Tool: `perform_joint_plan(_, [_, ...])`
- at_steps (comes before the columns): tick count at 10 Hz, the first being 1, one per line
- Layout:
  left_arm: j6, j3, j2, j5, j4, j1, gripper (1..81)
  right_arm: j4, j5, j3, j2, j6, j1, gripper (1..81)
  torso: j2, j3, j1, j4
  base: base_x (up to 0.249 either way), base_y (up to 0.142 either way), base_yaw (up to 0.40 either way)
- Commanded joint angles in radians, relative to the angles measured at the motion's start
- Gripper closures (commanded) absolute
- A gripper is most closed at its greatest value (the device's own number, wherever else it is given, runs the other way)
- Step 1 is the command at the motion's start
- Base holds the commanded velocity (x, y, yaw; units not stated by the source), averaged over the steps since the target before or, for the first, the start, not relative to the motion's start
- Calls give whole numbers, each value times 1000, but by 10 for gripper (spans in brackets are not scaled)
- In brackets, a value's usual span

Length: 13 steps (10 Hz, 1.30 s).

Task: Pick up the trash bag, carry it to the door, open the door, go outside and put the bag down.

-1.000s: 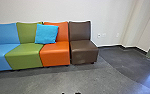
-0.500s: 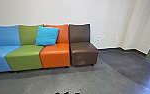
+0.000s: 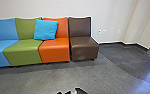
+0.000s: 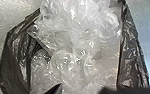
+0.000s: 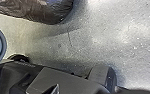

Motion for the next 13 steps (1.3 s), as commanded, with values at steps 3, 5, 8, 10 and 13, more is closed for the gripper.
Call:
perform_joint_plan(3, [10,-58,47,-24,-15,-139,10,24,-55,13,-57,0,75,10,0,-78,0,0,0,0,0])
perform_joint_plan(5, [14,-86,67,-67,-13,-139,10,24,-56,13,-62,2,73,10,0,-148,0,0,0,0,0])
perform_joint_plan(8, [16,-96,78,-136,-15,-144,10,26,-55,30,-88,2,71,10,0,-149,0,0,0,0,0])
perform_joint_plan(10, [16,-107,105,-192,-12,-134,10,26,-55,44,-102,2,67,10,0,-178,1,0,0,0,0])
perform_joint_plan(13, [17,-190,158,-230,28,-117,10,26,-55,51,-102,2,59,10,0,-184,1,0,0,0,0])
